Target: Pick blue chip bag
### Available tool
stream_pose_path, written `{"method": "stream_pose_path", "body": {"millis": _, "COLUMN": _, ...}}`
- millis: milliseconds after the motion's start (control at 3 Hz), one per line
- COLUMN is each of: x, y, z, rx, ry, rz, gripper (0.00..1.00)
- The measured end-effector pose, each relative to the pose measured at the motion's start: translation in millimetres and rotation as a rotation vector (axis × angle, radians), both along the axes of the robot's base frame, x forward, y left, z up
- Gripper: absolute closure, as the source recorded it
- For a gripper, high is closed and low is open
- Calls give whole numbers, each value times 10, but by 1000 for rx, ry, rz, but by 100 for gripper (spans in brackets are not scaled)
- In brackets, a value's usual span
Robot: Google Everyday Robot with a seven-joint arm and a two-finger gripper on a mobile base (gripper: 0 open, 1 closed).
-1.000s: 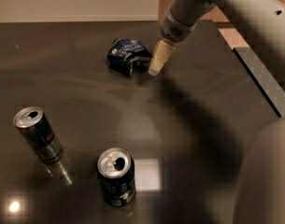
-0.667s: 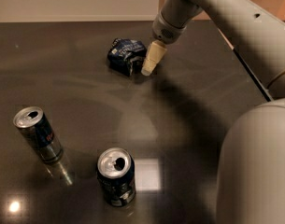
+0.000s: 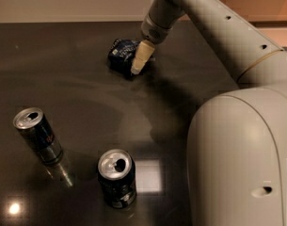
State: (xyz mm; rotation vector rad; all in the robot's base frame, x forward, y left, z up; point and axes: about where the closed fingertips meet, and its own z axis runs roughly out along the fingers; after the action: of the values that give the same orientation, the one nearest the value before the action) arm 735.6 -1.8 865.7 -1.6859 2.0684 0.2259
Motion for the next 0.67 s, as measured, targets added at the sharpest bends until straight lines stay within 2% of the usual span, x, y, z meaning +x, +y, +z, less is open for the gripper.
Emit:
{"method": "stream_pose_path", "body": {"millis": 333, "x": 56, "y": 108, "z": -20, "rx": 21, "ry": 21, "rz": 3, "gripper": 0}}
{"method": "stream_pose_path", "body": {"millis": 667, "x": 73, "y": 172, "z": 7, "rx": 40, "ry": 25, "rz": 3, "gripper": 13}}
